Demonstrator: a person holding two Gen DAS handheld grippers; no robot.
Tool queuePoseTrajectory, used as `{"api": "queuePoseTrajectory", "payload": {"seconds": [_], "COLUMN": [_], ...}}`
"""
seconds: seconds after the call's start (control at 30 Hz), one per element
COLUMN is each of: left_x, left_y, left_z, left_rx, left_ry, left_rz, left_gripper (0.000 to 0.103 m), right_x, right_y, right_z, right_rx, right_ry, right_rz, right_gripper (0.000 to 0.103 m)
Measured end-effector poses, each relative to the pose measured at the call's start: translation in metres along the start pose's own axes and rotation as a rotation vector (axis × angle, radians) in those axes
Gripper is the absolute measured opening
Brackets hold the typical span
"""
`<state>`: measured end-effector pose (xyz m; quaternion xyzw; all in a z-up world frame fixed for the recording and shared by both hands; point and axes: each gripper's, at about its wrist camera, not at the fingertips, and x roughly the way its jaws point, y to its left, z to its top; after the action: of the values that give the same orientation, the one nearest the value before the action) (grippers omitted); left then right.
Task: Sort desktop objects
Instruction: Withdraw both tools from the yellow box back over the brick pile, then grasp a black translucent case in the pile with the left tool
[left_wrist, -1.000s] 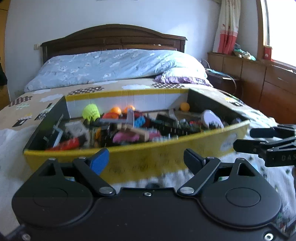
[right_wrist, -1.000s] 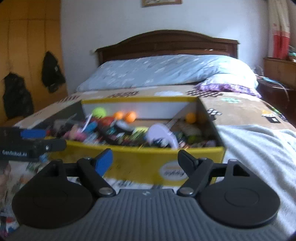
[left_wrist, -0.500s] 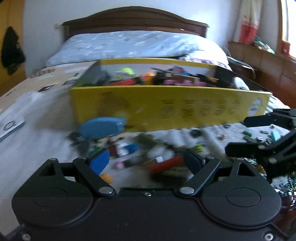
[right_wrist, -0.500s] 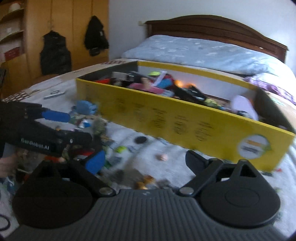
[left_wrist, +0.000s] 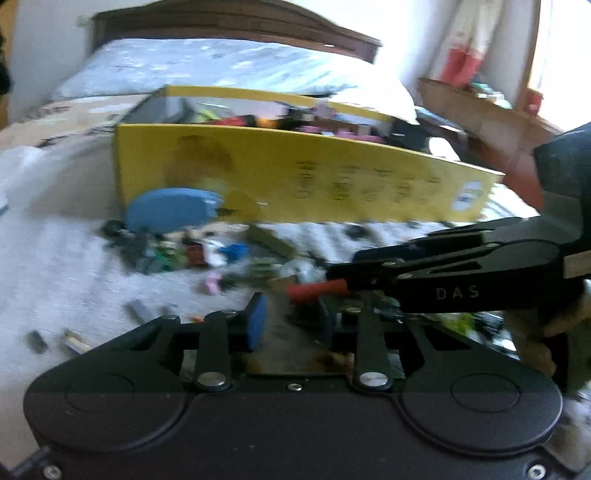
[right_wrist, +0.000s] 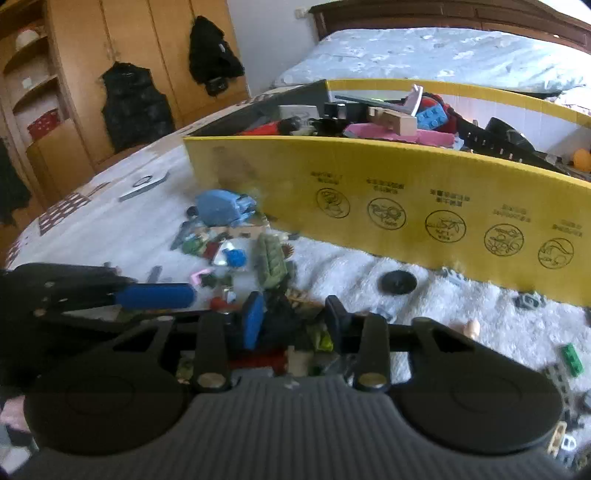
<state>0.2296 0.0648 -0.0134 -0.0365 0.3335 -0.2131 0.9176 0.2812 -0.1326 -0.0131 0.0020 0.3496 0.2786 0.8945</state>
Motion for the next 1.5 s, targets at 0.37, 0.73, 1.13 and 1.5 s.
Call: {"api": "queuePoseTrajectory", "payload": {"seconds": [0.37, 0.73, 1.13, 1.5], "left_x": [-0.031, -0.068, -0.087, -0.039], "left_y": [-0.077, -0.107, -0.113, -0.089], "left_z": [-0.032, -0.065, -0.085, -0.031], "left_rx": [0.195, 0.194, 0.192, 0.311], "left_ry": [0.001, 0.039, 0.023, 0.015], "left_rz": [-0.086, -0.228, -0.179, -0.097], "left_gripper": [0.04, 0.038, 0.051, 0.077], "right_x": [-0.07, -0.125, -0.17, -0.182], "right_y": [0.012, 0.028, 0.043, 0.05], "right_z": [-0.042, -0.08, -0.124, -0.179], "right_rx": [-0.073, -0.102, -0.105, -0.093], "right_ry": [0.028, 0.041, -0.057, -0.133], "right_rz": [0.018, 0.034, -0.026, -0.175], "right_gripper": [0.04, 0.041, 0.066, 0.1]}}
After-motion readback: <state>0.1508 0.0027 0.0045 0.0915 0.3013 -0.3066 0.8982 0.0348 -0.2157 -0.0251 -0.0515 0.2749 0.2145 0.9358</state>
